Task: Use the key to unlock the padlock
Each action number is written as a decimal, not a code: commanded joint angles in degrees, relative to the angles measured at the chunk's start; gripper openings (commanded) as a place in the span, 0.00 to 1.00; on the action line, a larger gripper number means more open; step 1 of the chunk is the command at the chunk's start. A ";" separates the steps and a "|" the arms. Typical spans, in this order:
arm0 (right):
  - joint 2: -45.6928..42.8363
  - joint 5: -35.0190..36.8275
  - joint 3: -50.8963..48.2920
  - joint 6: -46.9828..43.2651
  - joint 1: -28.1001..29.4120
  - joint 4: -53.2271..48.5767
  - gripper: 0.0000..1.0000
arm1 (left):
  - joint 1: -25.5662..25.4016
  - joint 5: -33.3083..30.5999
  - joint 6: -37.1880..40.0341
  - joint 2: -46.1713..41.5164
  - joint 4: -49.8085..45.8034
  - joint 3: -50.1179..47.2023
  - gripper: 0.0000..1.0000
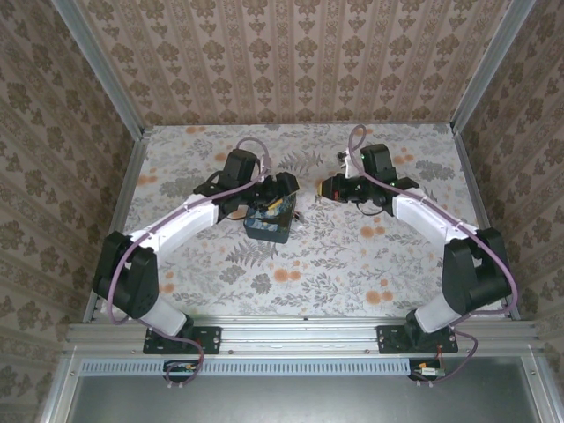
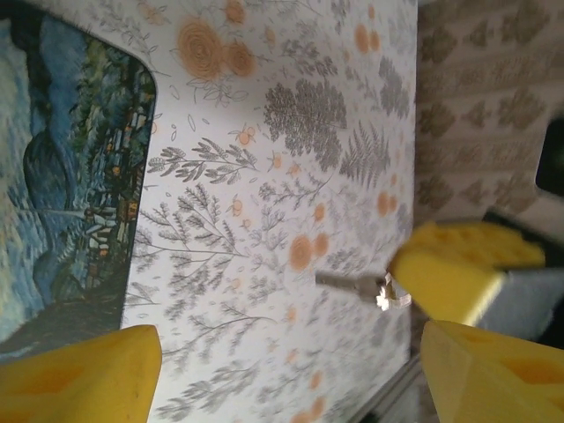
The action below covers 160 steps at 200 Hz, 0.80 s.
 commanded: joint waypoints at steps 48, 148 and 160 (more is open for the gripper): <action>-3.26 -2.59 -4.78 17.12 5.71 21.61 0.00 | -2.22 -2.07 -32.89 0.59 14.91 -3.73 0.87; -0.50 -0.11 -4.23 18.30 12.19 26.22 0.00 | -2.07 -3.56 -38.38 -3.08 17.35 -6.99 0.81; -0.45 0.23 -4.39 17.70 12.19 25.45 0.00 | -1.67 -3.64 -38.38 -3.86 17.58 -7.74 0.79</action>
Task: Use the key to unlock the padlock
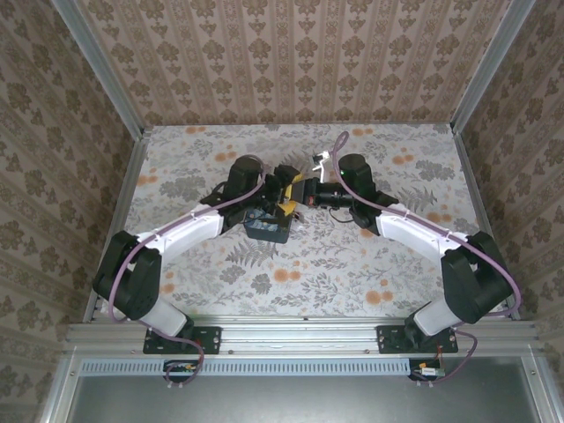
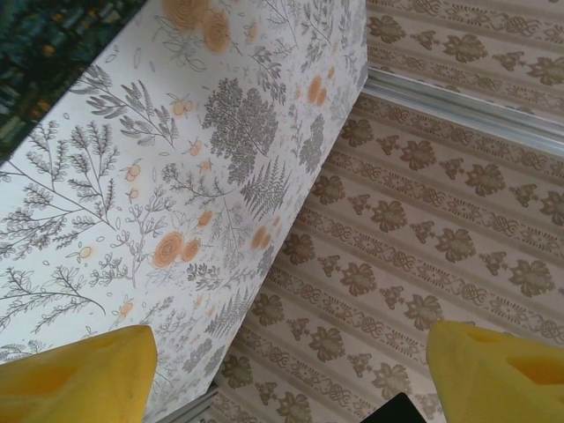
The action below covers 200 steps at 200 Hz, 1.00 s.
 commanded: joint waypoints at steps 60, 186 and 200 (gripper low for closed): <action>2.41 1.76 0.52 -0.42 0.23 2.09 0.00 | 2.03 -0.44 -2.60 -5.48 3.74 -3.73 0.73; 3.34 2.63 2.40 0.59 0.35 3.38 0.00 | 3.36 -1.45 -2.38 -9.04 3.50 -7.90 0.66; 3.73 3.07 3.25 0.39 0.46 3.68 0.00 | 3.35 -1.26 -3.24 -8.95 4.31 -8.57 0.68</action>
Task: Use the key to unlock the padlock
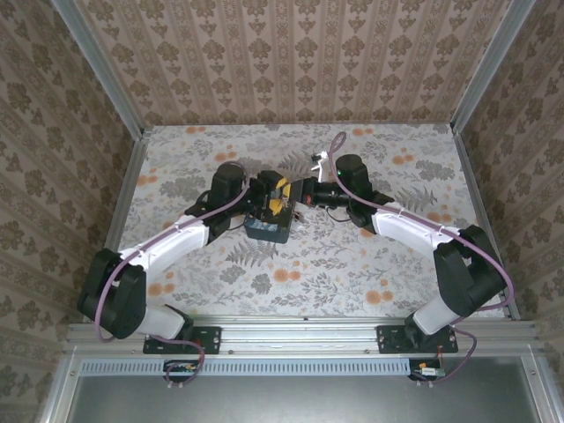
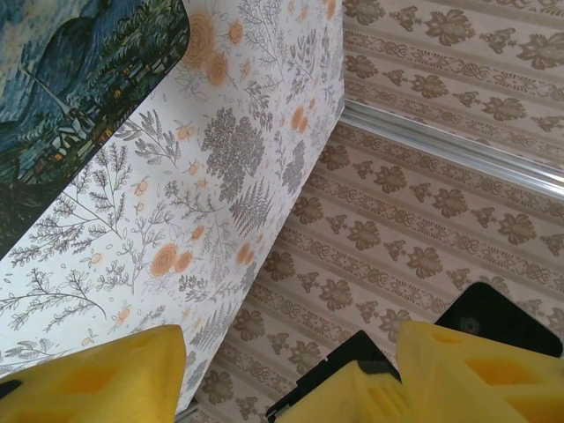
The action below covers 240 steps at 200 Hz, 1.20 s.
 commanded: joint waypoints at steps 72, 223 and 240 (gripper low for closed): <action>4.99 1.74 2.88 0.20 2.20 2.73 0.00 | 2.34 1.42 -1.13 -1.34 3.89 -1.66 0.62; 6.44 1.68 3.34 -0.55 2.12 2.54 0.00 | 5.39 2.92 -1.80 -2.71 6.32 -4.43 0.30; 6.40 1.82 3.50 -0.74 2.12 2.69 0.00 | 5.39 3.07 -2.10 -2.75 6.71 -4.67 0.30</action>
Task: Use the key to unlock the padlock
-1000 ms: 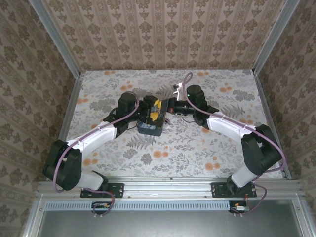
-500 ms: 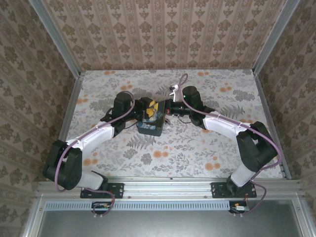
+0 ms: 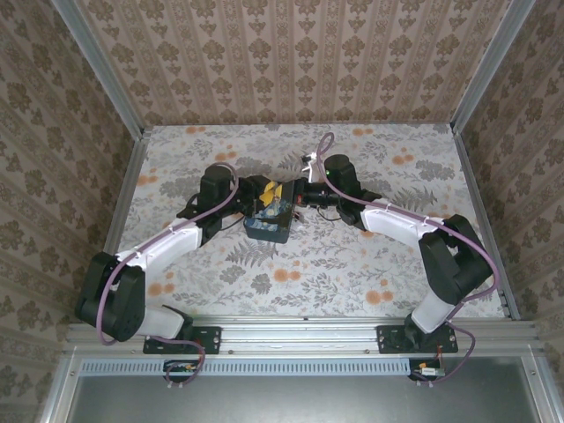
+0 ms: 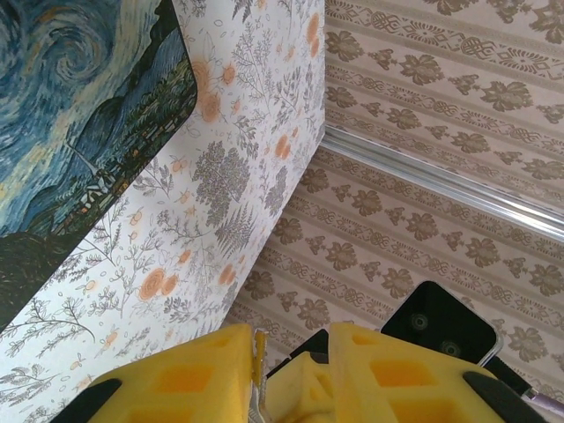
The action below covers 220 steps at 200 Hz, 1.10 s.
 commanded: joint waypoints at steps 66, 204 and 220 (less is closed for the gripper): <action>1.88 -1.02 4.60 0.27 0.20 2.74 0.00 | 0.60 1.11 -2.05 -2.30 2.78 -3.02 0.46; 6.41 -3.85 6.53 3.00 3.20 4.71 0.00 | 4.80 0.73 -6.10 -5.08 7.56 -6.52 0.35; 6.54 -3.52 6.53 2.62 3.20 4.28 0.00 | 4.93 0.72 -6.19 -5.27 7.63 -6.69 0.30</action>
